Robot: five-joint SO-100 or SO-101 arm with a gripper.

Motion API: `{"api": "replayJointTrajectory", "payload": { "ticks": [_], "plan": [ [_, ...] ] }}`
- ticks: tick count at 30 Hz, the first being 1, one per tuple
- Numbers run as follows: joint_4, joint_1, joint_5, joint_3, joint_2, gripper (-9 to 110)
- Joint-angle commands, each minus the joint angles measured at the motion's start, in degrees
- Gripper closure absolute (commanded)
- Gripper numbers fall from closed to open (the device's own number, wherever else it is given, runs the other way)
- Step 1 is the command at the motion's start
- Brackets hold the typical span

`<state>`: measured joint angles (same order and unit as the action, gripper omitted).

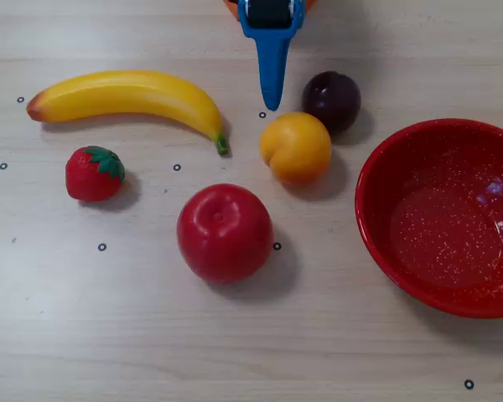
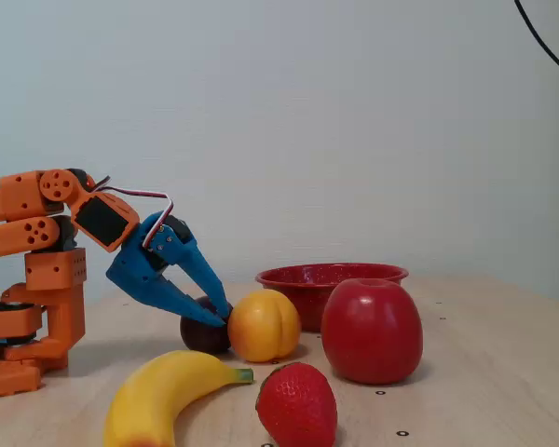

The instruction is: Put the banana in the red bowl.

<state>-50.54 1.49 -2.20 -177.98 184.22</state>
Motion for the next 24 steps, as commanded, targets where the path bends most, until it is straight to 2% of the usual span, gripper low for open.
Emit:
{"api": "replayJointTrajectory", "payload": {
  "ticks": [1,15,24],
  "plan": [
    [0.0,-2.7,-3.6,-0.7,0.9,101],
    [0.7,-2.2,-2.5,-0.2,-0.3,101],
    [-1.8,-1.9,1.7,11.2,-10.3,101]
  ]
}}
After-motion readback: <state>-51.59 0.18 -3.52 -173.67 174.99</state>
